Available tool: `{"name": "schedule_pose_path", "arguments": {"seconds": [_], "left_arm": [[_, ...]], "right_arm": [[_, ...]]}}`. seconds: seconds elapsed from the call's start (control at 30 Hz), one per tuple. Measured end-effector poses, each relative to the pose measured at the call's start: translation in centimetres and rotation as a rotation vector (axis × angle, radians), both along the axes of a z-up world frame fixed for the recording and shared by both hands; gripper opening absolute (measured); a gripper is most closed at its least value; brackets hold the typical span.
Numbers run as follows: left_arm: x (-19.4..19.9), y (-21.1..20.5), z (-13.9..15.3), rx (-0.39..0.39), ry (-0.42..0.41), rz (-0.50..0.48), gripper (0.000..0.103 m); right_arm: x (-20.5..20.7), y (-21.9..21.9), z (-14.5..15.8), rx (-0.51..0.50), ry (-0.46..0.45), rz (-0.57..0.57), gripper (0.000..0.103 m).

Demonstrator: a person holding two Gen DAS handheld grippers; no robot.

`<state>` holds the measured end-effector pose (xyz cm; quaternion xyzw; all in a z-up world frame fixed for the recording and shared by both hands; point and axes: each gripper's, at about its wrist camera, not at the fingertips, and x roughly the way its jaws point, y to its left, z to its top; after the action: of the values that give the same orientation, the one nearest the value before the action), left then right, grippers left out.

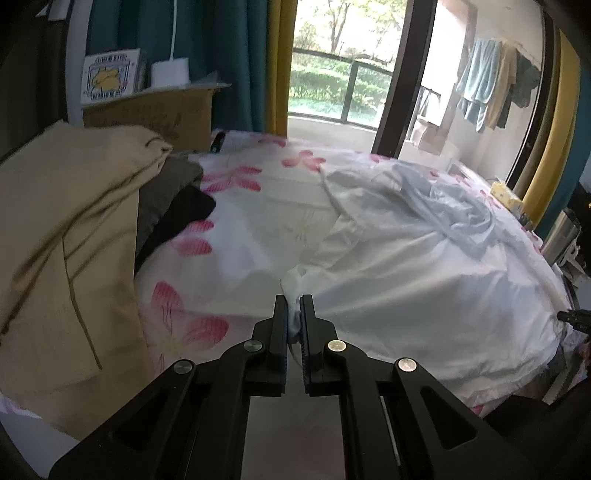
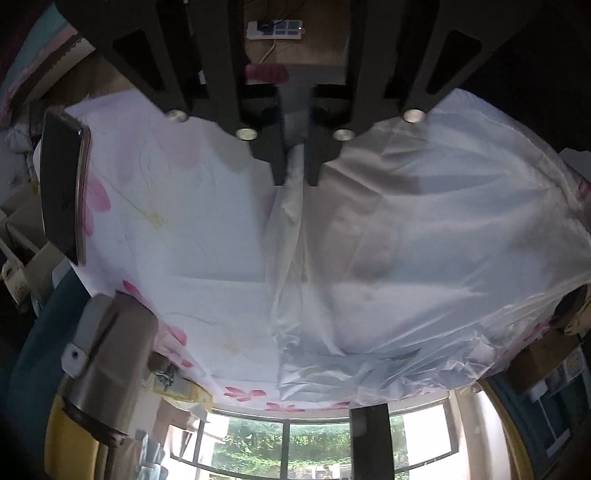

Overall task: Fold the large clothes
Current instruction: 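Lift the held hem up off the bed with both grippers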

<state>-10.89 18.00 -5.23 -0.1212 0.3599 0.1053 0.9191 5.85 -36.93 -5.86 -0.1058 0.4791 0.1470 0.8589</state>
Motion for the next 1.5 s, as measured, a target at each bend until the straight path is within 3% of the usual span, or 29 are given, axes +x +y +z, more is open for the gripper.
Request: {"name": "schedule_pose_path", "arguments": {"seconds": [0.07, 0.1, 0.3, 0.47, 0.6, 0.7, 0.73, 0.77, 0.8, 0.97, 1.3, 1.5], "left_arm": [[-0.2, 0.1, -0.4, -0.008, 0.007, -0.003, 0.007], [-0.4, 0.0, -0.5, -0.012, 0.011, -0.007, 0.007], [-1.1, -0.3, -1.5, -0.015, 0.027, -0.024, 0.007], [-1.4, -0.4, -2.5, -0.035, 0.061, -0.034, 0.007], [-0.7, -0.6, -3.8, -0.064, 0.123, -0.059, 0.007], [-0.5, -0.9, -4.5, -0.066, 0.138, -0.054, 0.013], [-0.5, -0.9, -4.6, -0.069, 0.134, -0.049, 0.013], [-0.5, -0.9, -4.6, -0.070, 0.133, -0.045, 0.013], [-0.5, -0.9, -4.7, -0.067, 0.133, -0.045, 0.013], [0.0, -1.8, -4.3, -0.046, 0.163, -0.095, 0.007], [1.4, -2.5, 2.4, 0.049, -0.020, -0.092, 0.006], [2.7, -2.3, 5.4, 0.116, -0.070, -0.088, 0.006]], "right_arm": [[-0.2, -0.3, 0.3, -0.011, -0.005, -0.001, 0.049], [-0.2, -0.6, 0.7, -0.015, -0.017, -0.009, 0.051], [1.2, -2.9, 2.0, 0.032, -0.080, -0.101, 0.052], [1.6, -2.7, -0.2, 0.007, -0.032, -0.095, 0.052], [1.1, -2.9, -0.5, 0.011, -0.061, -0.100, 0.052], [0.8, -2.7, -0.5, 0.016, -0.070, -0.094, 0.042], [0.7, -2.6, -0.5, 0.025, -0.068, -0.080, 0.029], [0.7, -2.4, -0.4, 0.030, -0.063, -0.067, 0.008], [0.7, -2.4, -0.4, 0.052, -0.052, -0.057, 0.004], [0.6, -2.3, 0.0, 0.064, -0.071, -0.058, 0.003], [2.0, -1.1, 5.2, -0.046, -0.253, -0.056, 0.003], [3.8, 0.1, 7.5, -0.038, -0.315, -0.027, 0.003]]}}
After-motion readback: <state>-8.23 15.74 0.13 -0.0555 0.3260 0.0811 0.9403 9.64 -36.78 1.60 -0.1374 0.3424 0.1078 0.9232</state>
